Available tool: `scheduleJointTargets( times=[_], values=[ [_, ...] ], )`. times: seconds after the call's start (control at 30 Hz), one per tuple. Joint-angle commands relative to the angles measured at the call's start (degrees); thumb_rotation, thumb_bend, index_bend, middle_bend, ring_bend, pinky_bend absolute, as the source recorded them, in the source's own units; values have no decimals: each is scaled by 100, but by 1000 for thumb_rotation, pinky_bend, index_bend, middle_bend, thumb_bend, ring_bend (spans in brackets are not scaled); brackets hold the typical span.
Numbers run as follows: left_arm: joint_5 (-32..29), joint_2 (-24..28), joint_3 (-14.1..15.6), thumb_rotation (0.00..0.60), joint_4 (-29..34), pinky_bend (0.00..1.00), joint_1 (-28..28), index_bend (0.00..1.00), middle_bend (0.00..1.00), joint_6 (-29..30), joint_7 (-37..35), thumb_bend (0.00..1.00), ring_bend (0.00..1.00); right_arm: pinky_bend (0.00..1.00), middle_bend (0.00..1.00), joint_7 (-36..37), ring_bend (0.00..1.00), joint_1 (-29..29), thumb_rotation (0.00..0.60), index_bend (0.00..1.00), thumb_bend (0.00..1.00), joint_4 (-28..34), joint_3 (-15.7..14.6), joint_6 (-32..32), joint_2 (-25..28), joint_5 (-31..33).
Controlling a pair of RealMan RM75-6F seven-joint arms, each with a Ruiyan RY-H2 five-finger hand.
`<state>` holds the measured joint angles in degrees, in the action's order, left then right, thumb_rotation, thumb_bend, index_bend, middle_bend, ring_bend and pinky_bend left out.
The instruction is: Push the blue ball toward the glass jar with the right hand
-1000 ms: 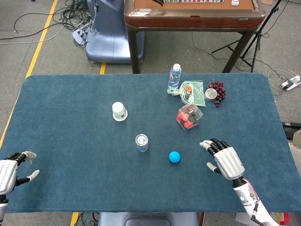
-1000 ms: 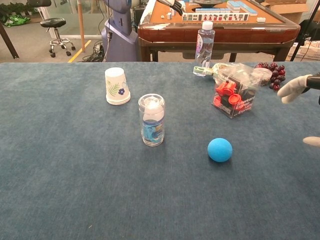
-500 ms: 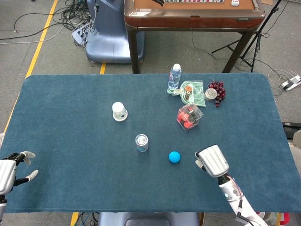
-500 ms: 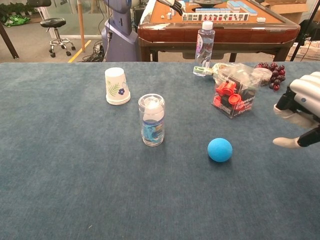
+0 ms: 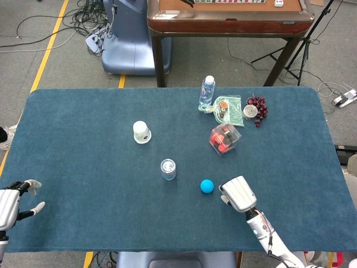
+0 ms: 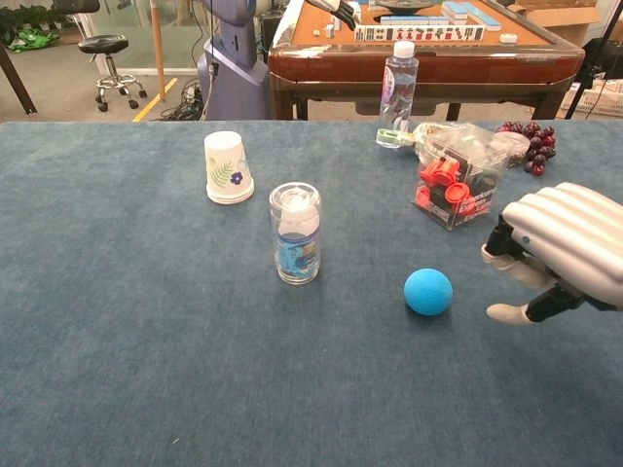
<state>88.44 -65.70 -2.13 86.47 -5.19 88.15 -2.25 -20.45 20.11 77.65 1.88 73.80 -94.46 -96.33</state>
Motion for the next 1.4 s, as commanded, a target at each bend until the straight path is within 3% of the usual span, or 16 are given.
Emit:
scheduleJointTargets(
  times=[0.03, 0.57, 1.4],
  values=[
    [-2, 5, -3, 600, 3, 663, 3, 444, 558, 3, -5, 60, 485, 1000, 1000, 75, 1000, 80, 600, 1000, 0, -154, 3, -66, -147, 21],
    [-2, 30, -6, 600, 13, 663, 8, 445, 558, -11, -46, 60, 485, 1000, 1000, 198, 1000, 376, 600, 1000, 0, -659, 47, -195, -676, 71],
    [-34, 71, -22, 600, 35, 663, 16, 446, 558, -33, -130, 60, 485, 1000, 1000, 329, 1000, 767, 600, 1000, 0, -1278, 313, -280, -1065, 352]
  ],
)
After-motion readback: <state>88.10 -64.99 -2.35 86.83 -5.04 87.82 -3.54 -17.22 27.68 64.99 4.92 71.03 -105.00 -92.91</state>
